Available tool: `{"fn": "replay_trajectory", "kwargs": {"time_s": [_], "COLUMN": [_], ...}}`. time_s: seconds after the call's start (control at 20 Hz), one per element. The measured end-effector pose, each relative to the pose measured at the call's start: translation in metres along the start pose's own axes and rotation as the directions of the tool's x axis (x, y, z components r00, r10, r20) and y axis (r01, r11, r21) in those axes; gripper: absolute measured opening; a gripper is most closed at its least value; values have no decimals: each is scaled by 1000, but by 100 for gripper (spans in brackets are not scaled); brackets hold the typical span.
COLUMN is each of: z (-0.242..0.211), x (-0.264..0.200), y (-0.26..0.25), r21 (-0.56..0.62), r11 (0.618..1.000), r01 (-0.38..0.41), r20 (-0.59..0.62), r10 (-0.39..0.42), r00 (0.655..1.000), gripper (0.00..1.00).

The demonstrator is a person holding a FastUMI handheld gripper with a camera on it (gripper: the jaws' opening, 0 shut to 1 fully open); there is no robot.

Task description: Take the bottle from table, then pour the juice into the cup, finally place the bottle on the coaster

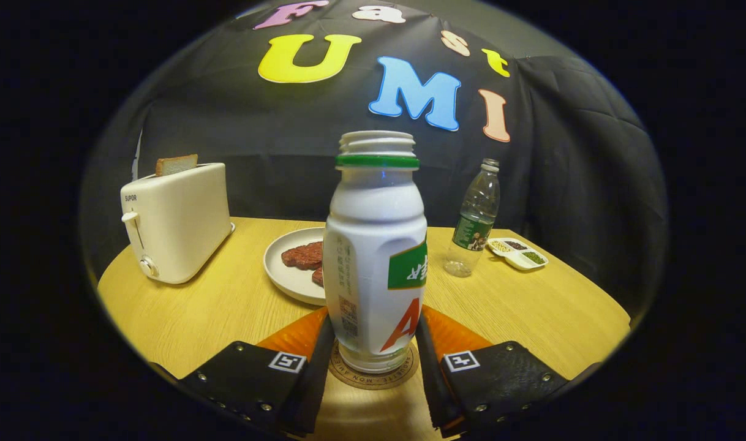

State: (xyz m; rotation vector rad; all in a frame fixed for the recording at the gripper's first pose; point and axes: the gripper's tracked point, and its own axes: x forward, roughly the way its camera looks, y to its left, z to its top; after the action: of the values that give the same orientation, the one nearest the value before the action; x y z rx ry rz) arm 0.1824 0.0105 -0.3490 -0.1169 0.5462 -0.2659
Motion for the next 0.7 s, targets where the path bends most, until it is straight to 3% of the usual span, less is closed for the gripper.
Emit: {"fn": "replay_trajectory", "kwargs": {"time_s": [0.7], "z": [-2], "x": [-6], "y": [-5], "r21": [59], "r11": [998], "r01": [4], "r20": [-9], "r10": [-4], "r00": [1000], "gripper": [78]}}
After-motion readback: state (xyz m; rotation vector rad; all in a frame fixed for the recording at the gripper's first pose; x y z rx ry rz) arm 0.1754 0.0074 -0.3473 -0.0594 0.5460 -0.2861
